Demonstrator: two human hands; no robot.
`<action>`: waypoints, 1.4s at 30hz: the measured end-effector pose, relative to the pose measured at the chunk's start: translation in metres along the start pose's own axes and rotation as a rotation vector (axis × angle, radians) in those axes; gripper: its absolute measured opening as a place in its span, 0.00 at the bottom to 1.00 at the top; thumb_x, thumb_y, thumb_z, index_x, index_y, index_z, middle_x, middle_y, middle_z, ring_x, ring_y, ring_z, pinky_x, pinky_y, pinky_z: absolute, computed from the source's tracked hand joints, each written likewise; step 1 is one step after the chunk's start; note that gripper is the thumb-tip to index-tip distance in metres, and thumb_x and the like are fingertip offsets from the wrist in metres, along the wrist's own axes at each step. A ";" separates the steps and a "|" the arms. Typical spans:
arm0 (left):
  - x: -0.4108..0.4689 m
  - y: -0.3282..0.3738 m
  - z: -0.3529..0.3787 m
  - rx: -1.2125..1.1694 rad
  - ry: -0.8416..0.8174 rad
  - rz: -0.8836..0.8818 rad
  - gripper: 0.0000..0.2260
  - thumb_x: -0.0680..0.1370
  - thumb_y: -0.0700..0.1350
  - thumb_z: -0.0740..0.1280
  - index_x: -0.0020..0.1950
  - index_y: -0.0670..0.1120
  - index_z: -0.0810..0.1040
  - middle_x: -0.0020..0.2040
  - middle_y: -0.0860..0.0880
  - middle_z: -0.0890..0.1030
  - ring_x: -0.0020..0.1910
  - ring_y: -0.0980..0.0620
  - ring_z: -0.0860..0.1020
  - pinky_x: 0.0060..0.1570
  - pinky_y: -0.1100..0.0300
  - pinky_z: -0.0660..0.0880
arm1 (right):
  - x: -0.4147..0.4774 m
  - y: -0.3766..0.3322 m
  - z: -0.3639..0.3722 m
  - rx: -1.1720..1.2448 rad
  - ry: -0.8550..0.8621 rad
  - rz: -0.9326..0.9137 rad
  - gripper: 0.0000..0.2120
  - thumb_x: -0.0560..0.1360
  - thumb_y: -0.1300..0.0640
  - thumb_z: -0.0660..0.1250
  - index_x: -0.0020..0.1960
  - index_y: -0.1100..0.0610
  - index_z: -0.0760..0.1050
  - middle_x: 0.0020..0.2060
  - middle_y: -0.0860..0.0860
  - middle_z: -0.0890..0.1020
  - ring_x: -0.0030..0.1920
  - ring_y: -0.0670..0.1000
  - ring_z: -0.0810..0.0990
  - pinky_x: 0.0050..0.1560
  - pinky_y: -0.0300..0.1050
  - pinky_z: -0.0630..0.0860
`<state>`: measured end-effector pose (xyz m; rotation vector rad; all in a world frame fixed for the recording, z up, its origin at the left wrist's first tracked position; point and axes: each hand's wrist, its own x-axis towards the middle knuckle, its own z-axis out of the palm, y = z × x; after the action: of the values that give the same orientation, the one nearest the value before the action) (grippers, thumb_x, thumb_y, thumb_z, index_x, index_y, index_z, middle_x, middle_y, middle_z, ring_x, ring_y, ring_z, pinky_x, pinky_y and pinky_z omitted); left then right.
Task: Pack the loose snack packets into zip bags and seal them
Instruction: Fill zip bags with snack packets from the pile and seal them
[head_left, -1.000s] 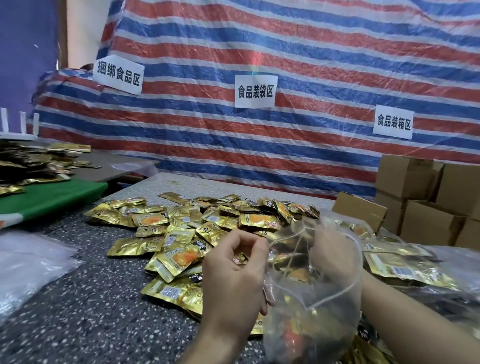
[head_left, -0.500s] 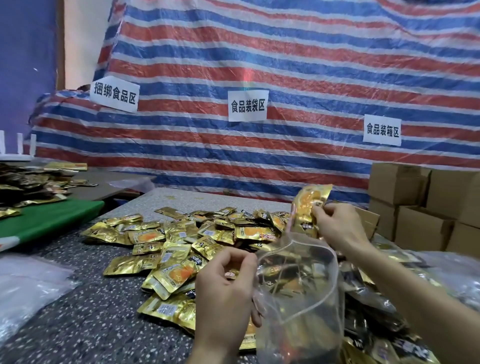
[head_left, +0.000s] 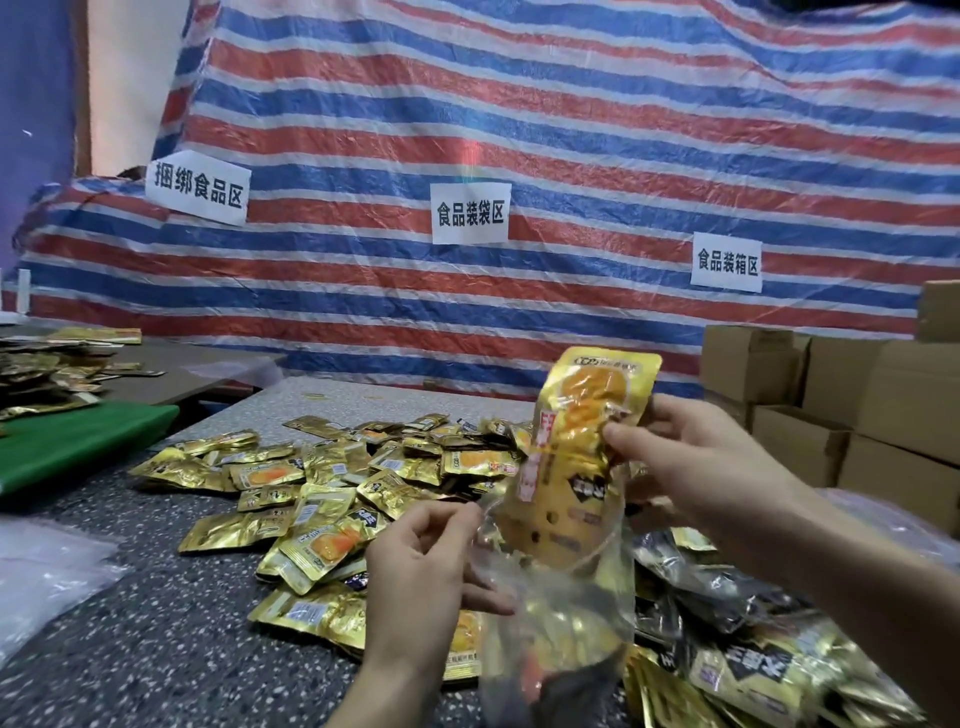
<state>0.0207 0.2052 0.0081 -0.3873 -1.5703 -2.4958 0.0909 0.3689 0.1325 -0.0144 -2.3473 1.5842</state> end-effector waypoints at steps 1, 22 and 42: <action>0.000 0.000 0.000 -0.001 0.003 -0.002 0.11 0.78 0.40 0.70 0.36 0.44 0.83 0.33 0.42 0.79 0.23 0.42 0.78 0.21 0.55 0.76 | -0.002 0.003 -0.001 -0.052 -0.001 -0.038 0.06 0.82 0.58 0.64 0.53 0.55 0.80 0.41 0.52 0.87 0.36 0.50 0.86 0.31 0.40 0.79; -0.005 0.011 -0.001 0.282 0.198 0.433 0.11 0.77 0.40 0.71 0.35 0.45 0.77 0.29 0.52 0.78 0.25 0.57 0.74 0.27 0.64 0.71 | -0.031 0.015 -0.029 -0.649 -0.556 -0.273 0.15 0.67 0.31 0.73 0.50 0.35 0.83 0.52 0.37 0.83 0.51 0.42 0.83 0.45 0.43 0.81; 0.010 0.000 -0.012 0.091 -0.446 0.085 0.16 0.67 0.51 0.77 0.53 0.51 0.85 0.51 0.44 0.85 0.49 0.47 0.83 0.49 0.52 0.80 | -0.015 0.072 -0.001 -0.143 -0.448 -0.410 0.18 0.65 0.39 0.78 0.50 0.45 0.81 0.74 0.31 0.62 0.75 0.41 0.65 0.72 0.53 0.69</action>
<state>0.0094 0.1943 0.0064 -1.0316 -1.7609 -2.3717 0.0936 0.3958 0.0636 0.8130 -2.5566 1.3131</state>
